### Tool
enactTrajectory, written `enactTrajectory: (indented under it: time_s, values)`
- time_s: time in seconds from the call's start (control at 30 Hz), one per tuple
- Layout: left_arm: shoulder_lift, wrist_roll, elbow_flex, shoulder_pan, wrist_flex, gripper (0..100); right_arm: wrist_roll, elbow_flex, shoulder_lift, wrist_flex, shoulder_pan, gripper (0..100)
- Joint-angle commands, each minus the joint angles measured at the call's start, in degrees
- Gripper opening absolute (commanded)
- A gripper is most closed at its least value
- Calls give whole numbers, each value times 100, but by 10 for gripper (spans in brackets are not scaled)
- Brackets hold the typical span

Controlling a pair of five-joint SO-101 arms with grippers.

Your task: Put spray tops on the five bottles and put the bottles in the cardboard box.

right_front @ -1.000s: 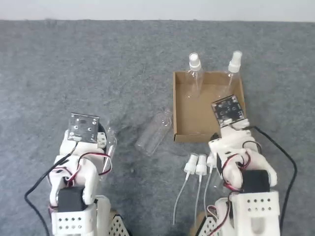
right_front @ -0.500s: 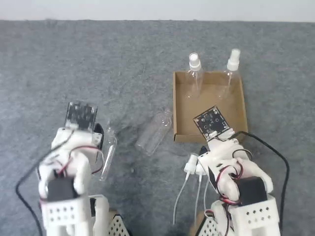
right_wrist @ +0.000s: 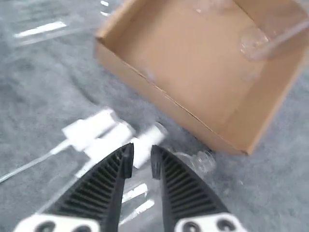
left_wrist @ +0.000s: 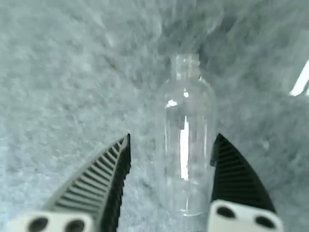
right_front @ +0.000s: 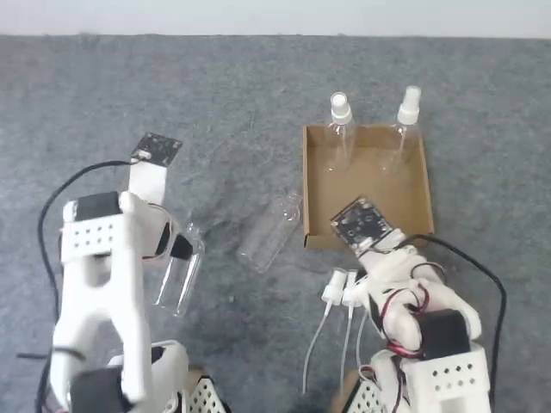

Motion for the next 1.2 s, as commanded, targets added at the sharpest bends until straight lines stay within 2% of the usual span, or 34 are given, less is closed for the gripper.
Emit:
enactTrajectory:
  time_s: [0.0, 0.23, 0.4, 0.6, 0.77, 0.87, 1.0, 1.17]
  values:
    - [431, -237, -189, -70, -9, 254, 475, -70, -31, -4, 910, 88]
    - [1108, -202, 532, -44, -1336, 250, 1020, -659, -22, 31, 2615, 117]
    - [1618, -202, 708, -35, -1846, 246, 1125, -1134, 541, 31, 3415, 119]
    - [1248, -202, 690, -35, -1881, 103, 1134, -2286, 2308, -31, 4277, 120]
    - [9, -202, 646, 132, -1310, 69, 1389, -3138, 3618, -418, 4945, 120]
    - [-818, -105, 462, 668, -624, 69, 1468, -3420, 4259, -576, 5270, 120]
    - [-1565, 466, -303, 1908, 308, 67, 1459, -3657, 4866, -884, 5552, 120]
    - [-1389, 1108, -1771, 3640, 1020, 66, 1468, -4026, 5209, -927, 5824, 120]
